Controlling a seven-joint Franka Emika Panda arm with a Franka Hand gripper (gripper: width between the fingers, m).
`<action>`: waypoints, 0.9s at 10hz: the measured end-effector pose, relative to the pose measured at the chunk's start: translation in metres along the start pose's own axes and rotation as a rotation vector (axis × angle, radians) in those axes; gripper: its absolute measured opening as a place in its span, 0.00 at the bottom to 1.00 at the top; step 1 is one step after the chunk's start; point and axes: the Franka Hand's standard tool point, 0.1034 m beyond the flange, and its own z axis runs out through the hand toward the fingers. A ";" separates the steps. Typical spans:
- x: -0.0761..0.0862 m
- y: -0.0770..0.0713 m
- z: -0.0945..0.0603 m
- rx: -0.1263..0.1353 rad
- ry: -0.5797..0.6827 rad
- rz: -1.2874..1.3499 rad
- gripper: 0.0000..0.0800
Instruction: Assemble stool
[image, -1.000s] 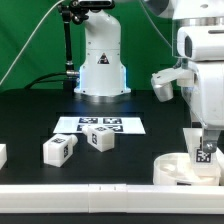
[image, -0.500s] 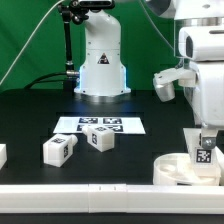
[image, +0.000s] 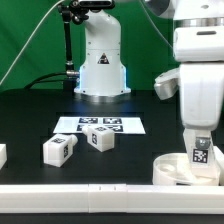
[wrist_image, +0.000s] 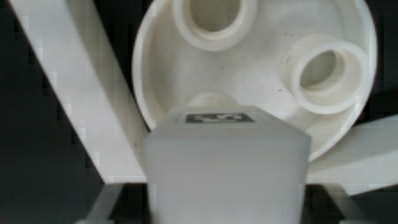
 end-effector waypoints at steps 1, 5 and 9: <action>0.001 -0.001 0.000 0.001 0.000 0.130 0.42; 0.006 -0.002 0.001 -0.013 0.018 0.510 0.42; 0.008 -0.003 0.002 -0.013 0.028 0.748 0.42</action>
Offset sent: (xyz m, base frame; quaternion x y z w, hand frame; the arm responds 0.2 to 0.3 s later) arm -0.0091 0.0081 -0.0085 0.0487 -0.0100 0.2228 0.9736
